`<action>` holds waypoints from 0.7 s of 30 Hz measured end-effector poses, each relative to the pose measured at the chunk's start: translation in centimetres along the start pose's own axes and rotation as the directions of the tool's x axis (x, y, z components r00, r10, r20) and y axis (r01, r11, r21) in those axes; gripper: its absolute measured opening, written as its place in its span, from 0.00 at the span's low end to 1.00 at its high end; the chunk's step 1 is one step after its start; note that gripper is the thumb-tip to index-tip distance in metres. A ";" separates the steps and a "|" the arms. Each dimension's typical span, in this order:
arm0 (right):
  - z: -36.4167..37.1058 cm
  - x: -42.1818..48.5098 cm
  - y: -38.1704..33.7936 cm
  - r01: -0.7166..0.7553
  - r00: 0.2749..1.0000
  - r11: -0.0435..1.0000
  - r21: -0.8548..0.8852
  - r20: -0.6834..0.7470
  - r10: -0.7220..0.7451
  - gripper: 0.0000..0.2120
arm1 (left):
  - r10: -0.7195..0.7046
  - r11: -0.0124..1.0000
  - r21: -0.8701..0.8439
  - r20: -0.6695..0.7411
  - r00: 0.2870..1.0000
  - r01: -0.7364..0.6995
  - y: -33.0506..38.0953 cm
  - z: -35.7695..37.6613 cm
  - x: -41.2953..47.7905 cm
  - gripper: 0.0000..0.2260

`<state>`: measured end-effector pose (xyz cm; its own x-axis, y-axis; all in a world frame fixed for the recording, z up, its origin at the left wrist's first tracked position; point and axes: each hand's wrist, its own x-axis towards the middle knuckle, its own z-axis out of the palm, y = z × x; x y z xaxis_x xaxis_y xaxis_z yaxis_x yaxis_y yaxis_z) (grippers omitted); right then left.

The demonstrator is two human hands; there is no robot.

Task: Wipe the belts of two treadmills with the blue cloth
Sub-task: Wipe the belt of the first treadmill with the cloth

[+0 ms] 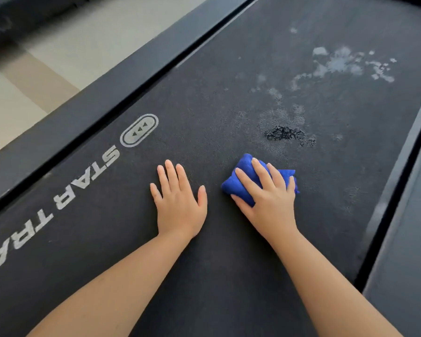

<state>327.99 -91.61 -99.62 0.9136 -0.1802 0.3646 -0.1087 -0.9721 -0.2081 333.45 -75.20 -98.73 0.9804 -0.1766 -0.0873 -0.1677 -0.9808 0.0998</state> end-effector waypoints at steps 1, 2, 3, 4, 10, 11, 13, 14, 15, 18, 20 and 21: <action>0.5 1.6 0.7 -0.005 1.000 1.000 -0.005 0.023 0.005 0.23 | -0.003 1.000 -0.002 -0.022 1.000 0.003 0.0 0.1 0.0 0.33; 1.0 3.4 1.5 -0.016 0.999 1.000 -0.015 0.039 0.016 0.24 | -0.007 1.000 -0.003 -0.030 1.000 0.007 -0.1 0.1 0.1 0.35; 1.5 5.2 2.2 -0.037 0.998 0.999 -0.023 0.052 0.038 0.25 | -0.010 1.000 -0.003 -0.033 0.999 0.009 -0.1 0.1 0.2 0.35; 1.8 7.0 2.9 -0.068 0.996 0.997 -0.025 0.053 0.069 0.24 | -0.010 1.000 0.000 -0.027 1.000 0.010 -0.1 0.1 0.2 0.35; 2.6 10.6 2.9 -0.252 0.950 0.968 -0.017 0.188 0.251 0.24 | -0.012 1.000 0.022 0.008 1.000 0.011 -0.1 0.1 0.2 0.35; 2.4 9.6 2.4 -0.205 0.969 0.979 -0.008 0.139 0.204 0.23 | -0.011 1.000 0.023 0.011 1.000 0.011 -0.1 0.1 0.2 0.35; 1.6 6.1 1.1 -0.097 0.993 0.995 0.001 0.071 0.097 0.23 | -0.013 1.000 0.014 0.006 1.000 0.013 -0.1 0.1 0.2 0.34; 1.0 3.9 0.3 -0.049 0.997 0.999 0.002 0.064 0.049 0.23 | -0.014 1.000 0.009 0.006 1.000 0.014 -0.1 0.0 0.2 0.34; 0.4 1.6 -0.4 -0.003 0.998 1.000 0.003 0.061 0.002 0.22 | -0.014 1.000 0.005 0.009 1.000 0.014 -0.1 0.0 0.2 0.34; -1.2 -2.9 -0.4 0.154 0.987 0.988 0.025 0.048 -0.155 0.21 | -0.004 1.000 0.004 0.019 1.000 0.004 -0.1 0.0 0.1 0.34; -1.6 -3.0 1.2 0.231 0.970 0.972 0.031 0.068 -0.233 0.20 | -0.004 1.000 0.024 0.026 1.000 0.004 -0.1 0.1 0.1 0.32; -1.5 -2.6 2.1 0.231 0.970 0.973 0.026 0.072 -0.232 0.20 | -0.003 1.000 0.028 0.026 1.000 0.002 -0.2 0.1 0.1 0.30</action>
<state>324.83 -93.37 -99.63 0.9395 0.0617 0.3369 0.1155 -0.9831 -0.1419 333.57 -75.07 -98.88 0.9779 -0.1760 -0.1132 -0.1686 -0.9831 0.0720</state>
